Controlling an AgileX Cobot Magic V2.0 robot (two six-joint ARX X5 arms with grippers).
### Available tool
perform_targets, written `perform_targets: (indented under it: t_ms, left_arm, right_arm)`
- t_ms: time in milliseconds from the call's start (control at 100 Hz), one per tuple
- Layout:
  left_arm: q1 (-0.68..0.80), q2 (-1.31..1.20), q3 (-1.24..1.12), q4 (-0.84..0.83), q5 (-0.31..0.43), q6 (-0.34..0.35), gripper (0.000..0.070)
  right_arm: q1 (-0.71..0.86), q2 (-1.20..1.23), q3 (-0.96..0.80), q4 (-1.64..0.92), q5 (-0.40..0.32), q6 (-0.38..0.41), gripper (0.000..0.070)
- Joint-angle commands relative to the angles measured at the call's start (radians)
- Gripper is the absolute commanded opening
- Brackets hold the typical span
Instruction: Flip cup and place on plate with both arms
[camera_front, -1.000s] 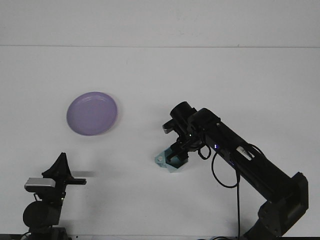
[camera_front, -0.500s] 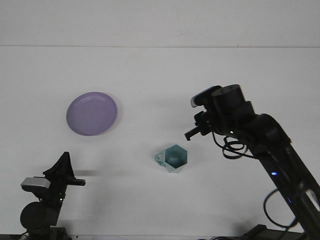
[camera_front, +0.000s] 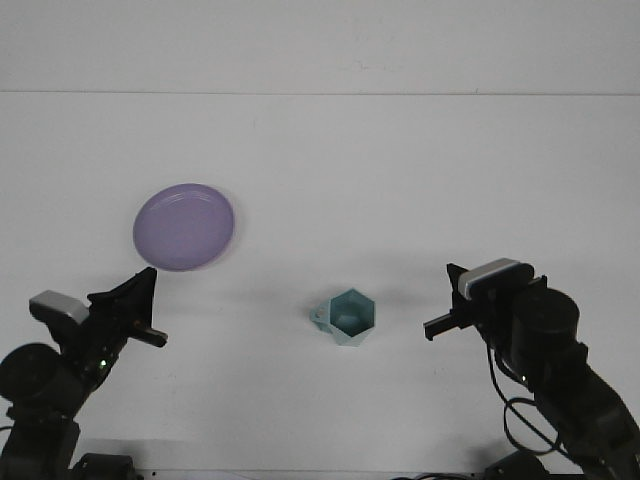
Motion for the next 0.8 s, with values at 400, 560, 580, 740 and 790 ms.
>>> perform_targets:
  t_ms: [400,560,580,740,790]
  left_arm:
    - [-0.248,0.518,0.519,-0.27,0.058,0.25,0.0012]
    - [-0.344,0.686,0.674,-0.382,0.058,0.305,0.0012]
    - [-0.356,0.708,0.695,-0.401,0.058,0.312,0.0012]
    - [-0.435,0.88,0.859,-0.556,0.066,0.392,0.0013]
    - [-0.457,0.93,0.906,-0.606,0.077,0.419,0.0016]
  right_arm:
    - [0.005,-0.478,-0.333,0.15,0.114,-0.01,0.0]
    - [0.005,-0.501,-0.333,0.13,0.135,-0.01,0.0]
    - [0.005,-0.501,-0.333,0.126,0.135,-0.01,0.0]
    - [0.005,-0.499,-0.333,0.109,0.135,-0.01,0.0]
    - [0.005,-0.499,-0.333,0.104,0.135,-0.01,0.0]
